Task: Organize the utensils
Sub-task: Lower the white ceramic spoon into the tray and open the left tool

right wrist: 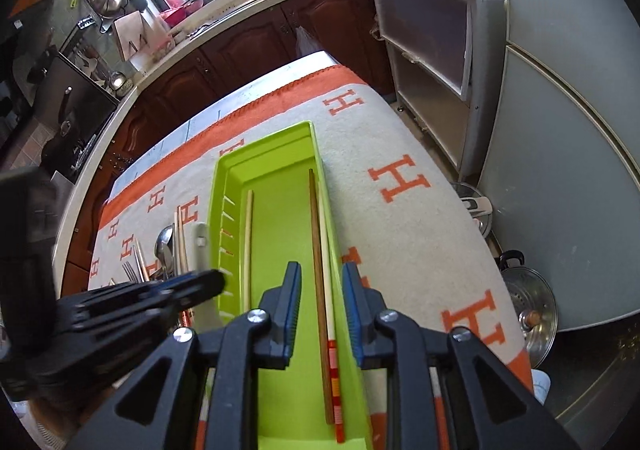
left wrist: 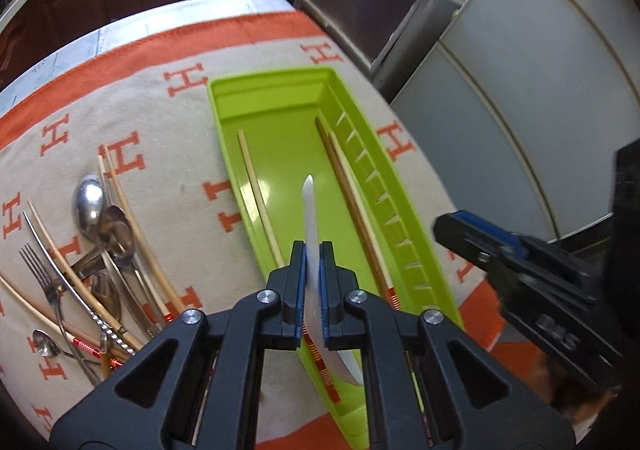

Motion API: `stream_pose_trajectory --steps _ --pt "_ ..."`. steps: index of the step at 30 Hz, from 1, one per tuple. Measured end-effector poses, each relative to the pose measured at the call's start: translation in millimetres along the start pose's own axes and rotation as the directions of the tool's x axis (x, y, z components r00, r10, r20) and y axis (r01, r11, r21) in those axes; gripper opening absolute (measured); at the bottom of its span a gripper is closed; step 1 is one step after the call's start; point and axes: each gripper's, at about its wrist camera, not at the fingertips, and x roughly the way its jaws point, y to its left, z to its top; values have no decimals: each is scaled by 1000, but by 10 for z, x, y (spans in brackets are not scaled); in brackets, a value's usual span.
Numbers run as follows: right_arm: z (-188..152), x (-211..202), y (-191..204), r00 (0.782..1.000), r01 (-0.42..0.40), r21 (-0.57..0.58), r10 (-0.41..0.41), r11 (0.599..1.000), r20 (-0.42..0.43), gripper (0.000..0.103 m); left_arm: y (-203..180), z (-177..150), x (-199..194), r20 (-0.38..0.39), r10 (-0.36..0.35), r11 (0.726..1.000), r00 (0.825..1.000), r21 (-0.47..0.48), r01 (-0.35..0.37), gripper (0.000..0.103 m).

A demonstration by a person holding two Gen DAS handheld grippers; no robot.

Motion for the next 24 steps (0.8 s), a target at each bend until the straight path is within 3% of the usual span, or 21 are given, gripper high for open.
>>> stream_pose_trajectory --steps 6,12,14,19,24 --pt "-66 -33 -4 1000 -6 -2 6 1000 -1 21 -67 -99 229 -32 41 999 999 34 -39 4" --pt "-86 -49 -10 1000 -17 3 17 1000 -2 21 -63 -126 167 -27 50 998 998 34 -49 6" --pt "-93 -71 10 1000 -22 0 22 1000 2 21 -60 -140 107 -26 44 999 999 32 -43 9" --pt "-114 -168 80 999 -32 -15 32 999 18 21 -79 -213 -139 8 30 999 1000 40 -30 34" --pt "-120 -298 181 997 -57 -27 58 998 42 21 30 -330 -499 61 57 998 997 19 -58 35"
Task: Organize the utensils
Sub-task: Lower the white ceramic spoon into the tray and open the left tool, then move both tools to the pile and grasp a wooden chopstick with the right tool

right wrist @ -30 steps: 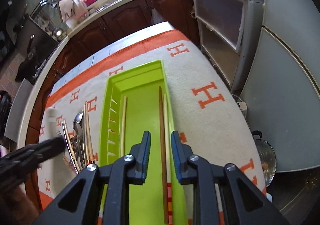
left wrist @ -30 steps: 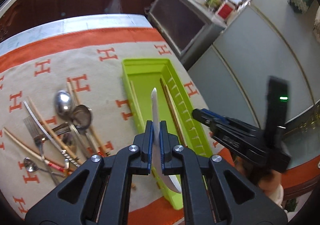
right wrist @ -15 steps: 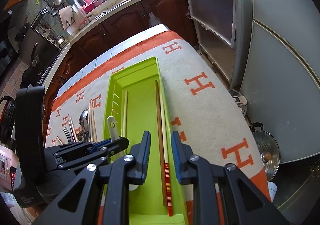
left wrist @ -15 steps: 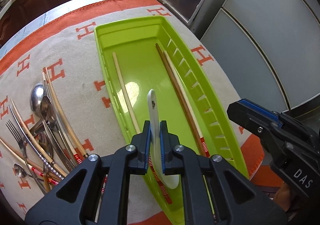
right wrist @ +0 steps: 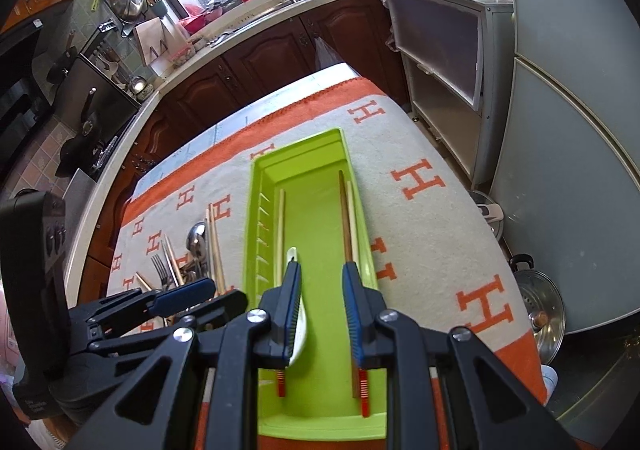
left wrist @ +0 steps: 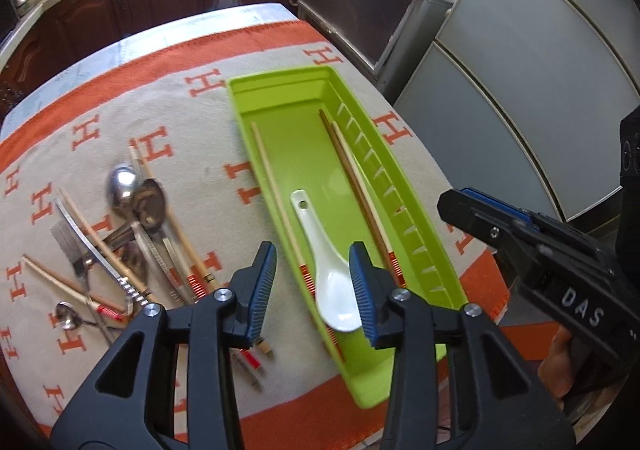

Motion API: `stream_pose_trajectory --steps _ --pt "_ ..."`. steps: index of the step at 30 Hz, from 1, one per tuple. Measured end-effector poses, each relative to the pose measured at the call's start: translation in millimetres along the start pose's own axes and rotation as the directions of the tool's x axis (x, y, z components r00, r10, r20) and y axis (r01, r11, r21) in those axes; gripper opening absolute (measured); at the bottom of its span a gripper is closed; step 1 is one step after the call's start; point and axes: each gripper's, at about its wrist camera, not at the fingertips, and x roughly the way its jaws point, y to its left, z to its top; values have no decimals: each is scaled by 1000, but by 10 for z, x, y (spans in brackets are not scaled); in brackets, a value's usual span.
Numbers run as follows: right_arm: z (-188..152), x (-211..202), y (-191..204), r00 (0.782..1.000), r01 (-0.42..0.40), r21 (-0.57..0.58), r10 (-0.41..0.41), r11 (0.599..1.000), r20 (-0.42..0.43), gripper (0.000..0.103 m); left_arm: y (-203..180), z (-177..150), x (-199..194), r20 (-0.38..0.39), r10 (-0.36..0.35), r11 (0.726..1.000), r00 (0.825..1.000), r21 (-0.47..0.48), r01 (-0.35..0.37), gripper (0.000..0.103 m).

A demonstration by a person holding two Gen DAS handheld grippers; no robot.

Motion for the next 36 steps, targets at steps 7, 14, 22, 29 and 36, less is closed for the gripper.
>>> stream_pose_trajectory --steps 7,14,22,29,36 --pt "-48 18 328 998 -63 -55 62 996 -19 21 543 -205 -567 72 105 990 992 -107 -97 35" --pt "-84 134 831 986 -153 -167 140 974 -90 21 1254 -412 -1094 115 181 950 977 -277 -144 35" --pt "-107 518 1420 956 -258 -301 197 918 -220 21 1759 -572 -1303 139 233 899 962 -407 -159 35" --pt "-193 1118 1623 917 -286 -349 149 893 -369 10 1932 -668 -987 97 224 879 970 -449 -159 34" --pt "-346 1437 1690 905 -260 -430 63 865 -421 10 2095 -755 -684 54 185 866 981 -482 -137 33"
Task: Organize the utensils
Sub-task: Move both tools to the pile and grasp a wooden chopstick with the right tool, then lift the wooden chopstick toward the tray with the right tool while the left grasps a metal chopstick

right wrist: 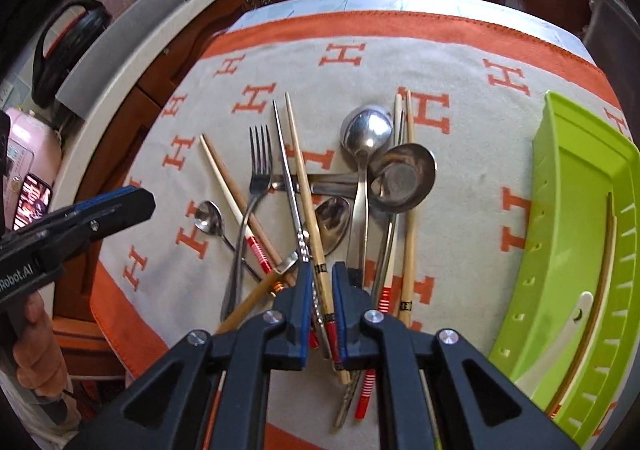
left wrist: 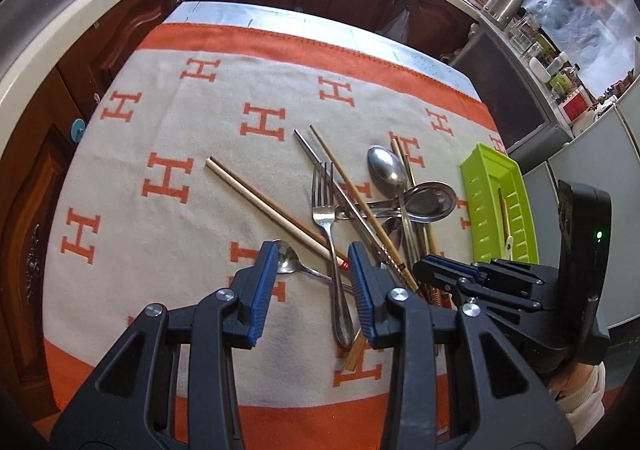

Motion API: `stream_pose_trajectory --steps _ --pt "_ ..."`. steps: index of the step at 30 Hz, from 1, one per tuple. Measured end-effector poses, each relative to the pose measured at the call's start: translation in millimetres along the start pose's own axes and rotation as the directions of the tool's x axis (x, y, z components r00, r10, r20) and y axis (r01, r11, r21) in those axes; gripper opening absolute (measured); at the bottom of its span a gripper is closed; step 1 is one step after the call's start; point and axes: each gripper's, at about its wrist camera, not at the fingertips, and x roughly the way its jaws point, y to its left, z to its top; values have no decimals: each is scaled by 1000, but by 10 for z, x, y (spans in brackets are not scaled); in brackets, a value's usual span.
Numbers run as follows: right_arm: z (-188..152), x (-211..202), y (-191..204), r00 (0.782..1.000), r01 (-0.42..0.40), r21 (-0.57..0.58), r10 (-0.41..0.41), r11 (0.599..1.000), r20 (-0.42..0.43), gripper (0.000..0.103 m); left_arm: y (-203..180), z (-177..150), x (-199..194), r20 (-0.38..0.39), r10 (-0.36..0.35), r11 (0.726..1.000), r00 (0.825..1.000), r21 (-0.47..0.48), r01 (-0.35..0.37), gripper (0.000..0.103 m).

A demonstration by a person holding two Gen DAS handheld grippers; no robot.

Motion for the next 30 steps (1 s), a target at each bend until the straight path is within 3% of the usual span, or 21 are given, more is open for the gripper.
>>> stream_pose_trajectory --steps 18,30 --pt "112 288 107 995 65 -99 -73 993 -74 8 32 114 311 -51 -59 998 997 -38 57 33" --pt "31 -175 -10 998 22 -30 -20 999 61 7 -195 329 636 -106 -120 988 987 -114 108 20"
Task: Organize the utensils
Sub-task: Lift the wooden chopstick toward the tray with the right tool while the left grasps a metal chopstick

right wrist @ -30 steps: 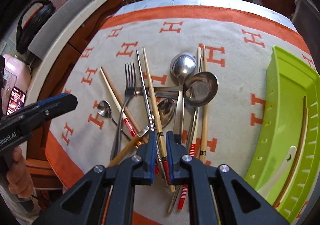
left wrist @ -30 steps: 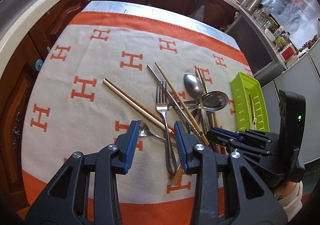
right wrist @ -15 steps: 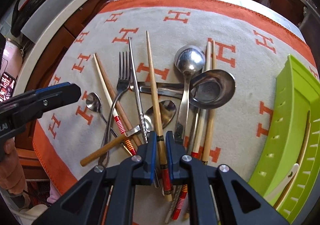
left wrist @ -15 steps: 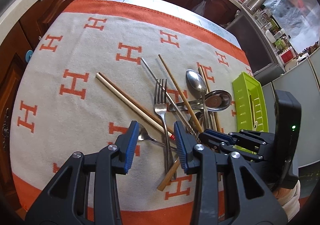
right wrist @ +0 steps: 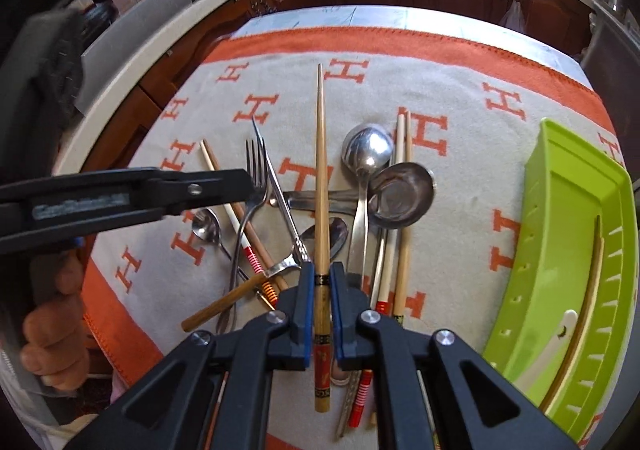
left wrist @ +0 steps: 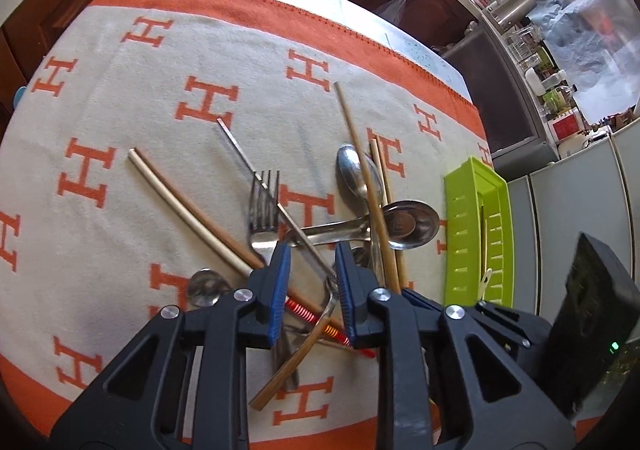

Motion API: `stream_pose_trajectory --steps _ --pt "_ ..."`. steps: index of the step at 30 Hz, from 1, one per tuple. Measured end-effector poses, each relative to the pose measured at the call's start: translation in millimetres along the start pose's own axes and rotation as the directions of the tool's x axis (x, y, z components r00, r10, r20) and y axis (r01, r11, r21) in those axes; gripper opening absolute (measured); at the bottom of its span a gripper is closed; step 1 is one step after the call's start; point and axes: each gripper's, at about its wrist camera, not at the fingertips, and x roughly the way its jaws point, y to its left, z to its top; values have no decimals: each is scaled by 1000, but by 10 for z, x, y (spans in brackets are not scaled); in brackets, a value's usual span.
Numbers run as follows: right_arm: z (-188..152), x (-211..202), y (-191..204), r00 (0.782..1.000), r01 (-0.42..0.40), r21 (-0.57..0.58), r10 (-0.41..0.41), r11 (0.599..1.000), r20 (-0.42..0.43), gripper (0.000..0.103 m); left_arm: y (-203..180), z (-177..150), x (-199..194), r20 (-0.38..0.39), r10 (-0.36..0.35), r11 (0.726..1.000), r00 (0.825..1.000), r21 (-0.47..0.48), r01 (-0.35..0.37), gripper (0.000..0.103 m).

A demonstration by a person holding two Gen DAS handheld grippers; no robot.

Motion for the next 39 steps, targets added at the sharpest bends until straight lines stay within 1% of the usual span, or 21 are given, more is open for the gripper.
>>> stream_pose_trajectory --steps 4,9,13,17,19,23,25,28,30,35,39 --pt "-54 -192 -78 998 -29 42 27 999 53 7 -90 31 136 -13 38 999 999 -12 -38 19" --pt "-160 -385 -193 993 -59 92 50 994 103 7 -146 18 317 -49 84 995 995 -56 -87 17" --pt "-204 -439 -265 991 -76 126 60 989 122 7 -181 8 439 -64 111 990 992 -77 -116 17" --pt "-253 -471 -315 989 -87 147 67 985 134 7 -243 -15 555 -70 141 986 988 -77 -146 16" --pt "-287 -490 -336 988 -90 154 68 984 139 7 -267 -28 592 -58 160 984 985 -74 -164 16" --pt "-366 -519 -360 987 -96 167 72 981 147 7 -394 -51 648 -33 220 973 975 -64 -222 15" --pt "-404 -536 -375 986 -102 175 76 979 151 7 -452 -58 669 -23 258 964 966 -64 -259 12" --pt "-453 -566 -408 984 -110 193 80 975 159 7 -500 -72 689 -7 292 954 956 -64 -292 10" --pt "-487 -597 -439 983 -116 208 82 971 166 7 -529 -89 683 -2 287 956 958 -64 -287 9" --pt "-581 -758 -509 975 -142 236 94 961 203 7 -495 -112 606 -7 243 969 970 -52 -243 3" --pt "-657 -902 -567 966 -164 261 101 951 236 7 -542 -135 438 0 195 980 981 -31 -195 3"
